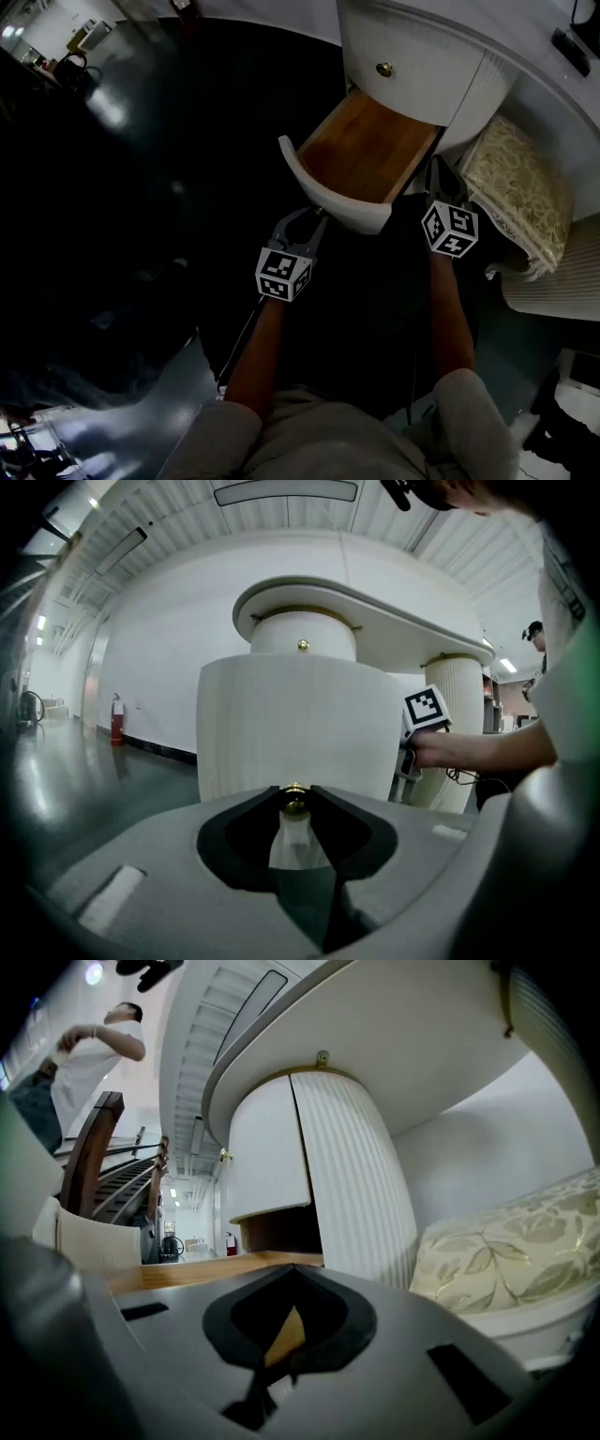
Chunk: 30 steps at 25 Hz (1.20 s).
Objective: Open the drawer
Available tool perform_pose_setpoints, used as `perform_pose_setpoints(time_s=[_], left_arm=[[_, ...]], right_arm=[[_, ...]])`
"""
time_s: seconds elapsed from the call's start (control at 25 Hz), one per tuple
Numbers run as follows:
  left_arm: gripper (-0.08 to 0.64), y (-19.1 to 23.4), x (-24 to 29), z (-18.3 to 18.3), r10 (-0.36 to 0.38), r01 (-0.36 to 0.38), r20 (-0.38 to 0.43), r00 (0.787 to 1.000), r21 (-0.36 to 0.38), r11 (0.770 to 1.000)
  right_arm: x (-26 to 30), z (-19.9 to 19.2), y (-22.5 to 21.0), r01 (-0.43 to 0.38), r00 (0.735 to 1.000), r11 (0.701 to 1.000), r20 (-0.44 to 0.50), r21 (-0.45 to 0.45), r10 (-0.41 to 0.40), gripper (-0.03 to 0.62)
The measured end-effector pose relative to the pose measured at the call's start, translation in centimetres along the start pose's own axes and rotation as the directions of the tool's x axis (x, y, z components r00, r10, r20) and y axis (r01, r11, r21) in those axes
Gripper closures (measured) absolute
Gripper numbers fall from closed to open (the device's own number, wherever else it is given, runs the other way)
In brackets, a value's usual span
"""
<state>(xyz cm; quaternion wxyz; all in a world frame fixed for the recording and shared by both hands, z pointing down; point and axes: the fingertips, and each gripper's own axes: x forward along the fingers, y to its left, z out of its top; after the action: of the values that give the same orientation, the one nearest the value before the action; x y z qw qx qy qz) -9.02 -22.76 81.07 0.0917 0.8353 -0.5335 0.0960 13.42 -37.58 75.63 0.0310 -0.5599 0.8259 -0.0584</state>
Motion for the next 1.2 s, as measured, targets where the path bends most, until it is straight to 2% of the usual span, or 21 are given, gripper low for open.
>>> perform_pose_setpoints(time_s=[0.36, 0.64, 0.76, 0.84, 1.0, 1.08, 1.2], left_arm=[[0.453, -0.1, -0.2, 0.1, -0.037, 0.037, 0.008, 0.999, -0.01, 0.999], [0.453, 0.0, -0.1, -0.1, -0.049, 0.049, 0.007, 0.999, 0.008, 0.999], [0.453, 0.1, 0.2, 0.0, -0.033, 0.036, -0.057, 0.998, 0.045, 0.998], [0.451, 0.3, 0.3, -0.1, -0.044, 0.049, -0.125, 0.991, 0.035, 0.998], [0.449, 0.0, -1.3, 0.5, -0.067, 0.064, -0.291, 0.954, -0.018, 0.998], [0.451, 0.0, -2.7, 2.4, -0.07, 0.057, -0.335, 0.939, -0.048, 0.997], [0.451, 0.4, -3.9, 7.7, -0.07, 0.05, -0.344, 0.936, -0.066, 0.997]], right_arm=[[0.2, -0.2, 0.8, -0.009, 1.0, 1.0, -0.017, 0.02, 0.009, 0.577], [-0.3, -0.5, 0.8, 0.04, 0.998, 0.998, -0.041, 0.057, -0.037, 0.577], [-1.1, 0.9, 1.4, 0.061, 0.996, 0.998, -0.061, 0.028, -0.059, 0.577], [-2.4, 1.8, 2.1, 0.077, 0.991, 0.997, -0.111, 0.021, -0.074, 0.577], [-5.6, 3.2, 4.7, 0.086, 0.955, 0.996, -0.285, -0.003, -0.084, 0.577], [-6.7, 4.9, 6.2, 0.084, 0.935, 0.996, -0.347, -0.002, -0.079, 0.577], [-7.5, 8.5, 8.4, 0.094, 0.911, 0.996, -0.405, 0.011, -0.081, 0.577]])
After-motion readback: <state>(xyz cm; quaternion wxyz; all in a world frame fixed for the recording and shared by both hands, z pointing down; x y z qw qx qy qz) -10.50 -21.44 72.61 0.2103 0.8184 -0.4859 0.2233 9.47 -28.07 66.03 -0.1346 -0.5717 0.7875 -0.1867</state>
